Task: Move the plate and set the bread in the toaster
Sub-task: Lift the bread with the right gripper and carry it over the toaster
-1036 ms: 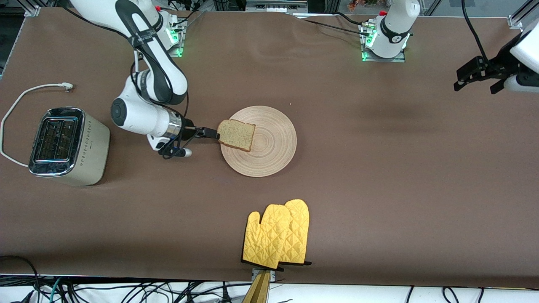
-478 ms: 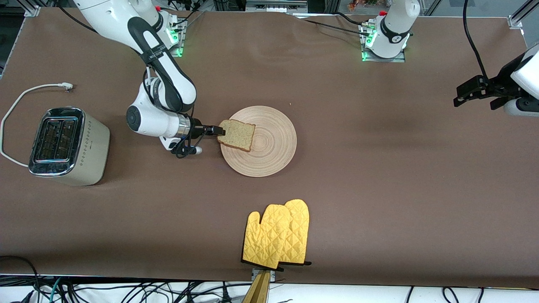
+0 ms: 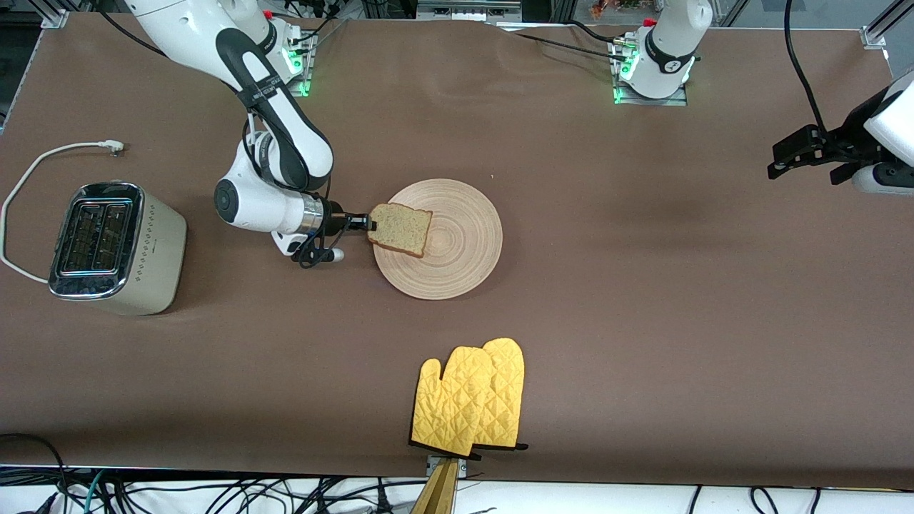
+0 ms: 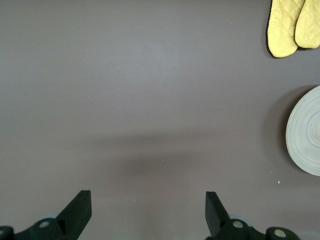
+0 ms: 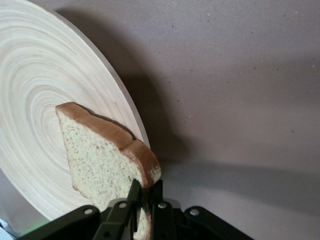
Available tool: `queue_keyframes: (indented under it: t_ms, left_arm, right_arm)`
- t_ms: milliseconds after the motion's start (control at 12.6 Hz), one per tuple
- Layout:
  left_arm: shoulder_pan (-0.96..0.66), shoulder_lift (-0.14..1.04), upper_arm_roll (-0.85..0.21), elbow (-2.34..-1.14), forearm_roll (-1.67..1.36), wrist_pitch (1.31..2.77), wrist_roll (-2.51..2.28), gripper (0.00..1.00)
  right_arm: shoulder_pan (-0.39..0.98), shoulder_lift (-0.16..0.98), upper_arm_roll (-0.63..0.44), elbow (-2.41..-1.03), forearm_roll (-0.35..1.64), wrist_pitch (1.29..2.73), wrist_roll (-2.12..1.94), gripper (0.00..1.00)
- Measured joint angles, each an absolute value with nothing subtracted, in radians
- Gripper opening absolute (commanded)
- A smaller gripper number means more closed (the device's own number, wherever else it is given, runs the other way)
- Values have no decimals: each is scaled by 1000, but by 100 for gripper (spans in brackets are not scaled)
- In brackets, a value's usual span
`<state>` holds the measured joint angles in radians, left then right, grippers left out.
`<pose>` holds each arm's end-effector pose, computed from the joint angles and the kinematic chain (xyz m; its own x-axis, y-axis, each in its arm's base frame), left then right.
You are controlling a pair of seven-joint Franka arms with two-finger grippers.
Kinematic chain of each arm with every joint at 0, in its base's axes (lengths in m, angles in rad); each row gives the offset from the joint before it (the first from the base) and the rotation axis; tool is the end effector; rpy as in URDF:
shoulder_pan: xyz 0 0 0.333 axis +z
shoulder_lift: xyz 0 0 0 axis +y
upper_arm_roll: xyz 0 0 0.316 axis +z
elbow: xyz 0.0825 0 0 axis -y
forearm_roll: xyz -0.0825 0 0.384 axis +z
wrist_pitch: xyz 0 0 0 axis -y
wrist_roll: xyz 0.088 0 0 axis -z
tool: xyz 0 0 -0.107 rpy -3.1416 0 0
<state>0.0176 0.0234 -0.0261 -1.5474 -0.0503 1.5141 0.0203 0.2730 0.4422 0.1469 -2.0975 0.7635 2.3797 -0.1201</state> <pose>0.5556 -0.0102 0.6178 0.9980 -0.0316 -0.0555 -0.0287 -0.9982 0.0520 0.5157 0.2385 0.1985 0.9692 -0.0139 -0.2457 -0.1320 -0.8721 -0.4712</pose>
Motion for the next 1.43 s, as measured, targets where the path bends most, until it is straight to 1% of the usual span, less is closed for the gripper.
queue_keyframes:
  t_ms: [239, 398, 637, 797, 956, 1195, 1434]
  left_arm:
    - [18, 23, -26, -1545, -50, 1514, 20, 100]
    - [16, 23, -28, -1544, -50, 1514, 20, 100]
    - [15, 23, -29, -1542, -50, 1514, 20, 100]
    - [15, 23, -29, -1542, -50, 1514, 20, 100]
    - [16, 23, -28, -1542, -50, 1514, 20, 100]
    - [17, 23, -27, -1542, -50, 1514, 20, 100]
    - [17, 23, -27, -1542, -50, 1514, 20, 100]
  right_arm:
    - [271, 423, 136, -2061, 764, 2308, -121, 0]
    - [268, 396, 98, -2002, 763, 2184, -121, 0]
    - [264, 355, -27, -1896, 727, 1933, -122, 0]
    - [252, 347, -101, -1800, 606, 1777, -125, 0]
    - [248, 345, -136, -1710, 464, 1678, -125, 0]
    - [249, 345, -161, -1617, 249, 1583, -117, 0]
    - [249, 346, -207, -1548, 27, 1533, -114, 0]
